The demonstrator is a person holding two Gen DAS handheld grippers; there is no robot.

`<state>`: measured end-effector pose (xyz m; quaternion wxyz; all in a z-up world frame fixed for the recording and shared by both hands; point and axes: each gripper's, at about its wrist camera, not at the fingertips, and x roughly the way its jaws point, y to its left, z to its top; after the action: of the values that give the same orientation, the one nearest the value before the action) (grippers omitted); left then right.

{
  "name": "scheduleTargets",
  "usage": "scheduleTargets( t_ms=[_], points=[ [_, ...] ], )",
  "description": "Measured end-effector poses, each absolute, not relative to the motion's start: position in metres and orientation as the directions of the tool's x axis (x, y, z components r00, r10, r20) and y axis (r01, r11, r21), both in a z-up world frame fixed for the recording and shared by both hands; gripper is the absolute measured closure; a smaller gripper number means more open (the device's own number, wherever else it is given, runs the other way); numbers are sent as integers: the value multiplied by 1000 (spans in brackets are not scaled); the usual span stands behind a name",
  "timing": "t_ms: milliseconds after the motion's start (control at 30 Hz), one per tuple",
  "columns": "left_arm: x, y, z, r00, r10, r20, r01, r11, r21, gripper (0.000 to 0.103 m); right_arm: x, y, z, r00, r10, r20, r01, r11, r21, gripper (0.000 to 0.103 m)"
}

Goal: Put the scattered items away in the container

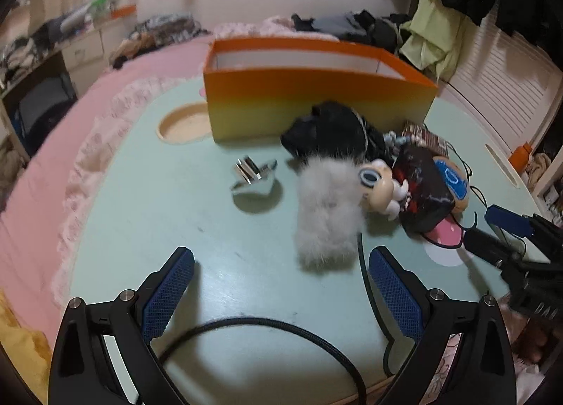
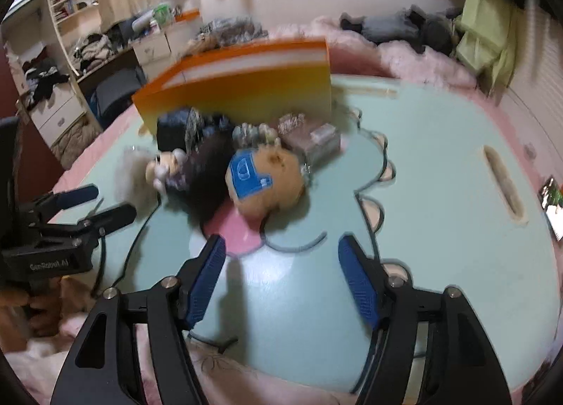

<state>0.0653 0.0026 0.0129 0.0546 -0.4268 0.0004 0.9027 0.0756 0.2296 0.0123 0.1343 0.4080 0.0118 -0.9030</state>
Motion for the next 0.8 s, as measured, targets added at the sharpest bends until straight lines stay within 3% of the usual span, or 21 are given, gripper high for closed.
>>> scheduleTargets(
  t_ms=[67,267,600,667,733,800],
  points=[
    [66,6,9,-642,52,-765,-81,-997,0,0,74,224,9,-630,-213,-747,260,-964,56,21],
    [67,9,6,-678,48,-733,-74,-997,3,0,75,214,0,-652,-166,-740,272,-962,-23,2],
    [71,9,8,-708,77,-702,-79,-996,-30,0,75,213,-2,-662,-169,-730,272,-962,-23,0],
    [75,1,12,-722,143,-677,-95,-990,-108,4,74,213,-2,-663,-170,-729,270,-963,-21,0],
    [77,-7,15,-734,182,-654,-99,-982,-162,22,75,213,-2,-663,-172,-728,269,-963,-18,0],
    [73,-8,15,-727,203,-656,-110,-977,-180,30,75,213,-1,-664,-172,-728,269,-963,-18,0]
  ],
)
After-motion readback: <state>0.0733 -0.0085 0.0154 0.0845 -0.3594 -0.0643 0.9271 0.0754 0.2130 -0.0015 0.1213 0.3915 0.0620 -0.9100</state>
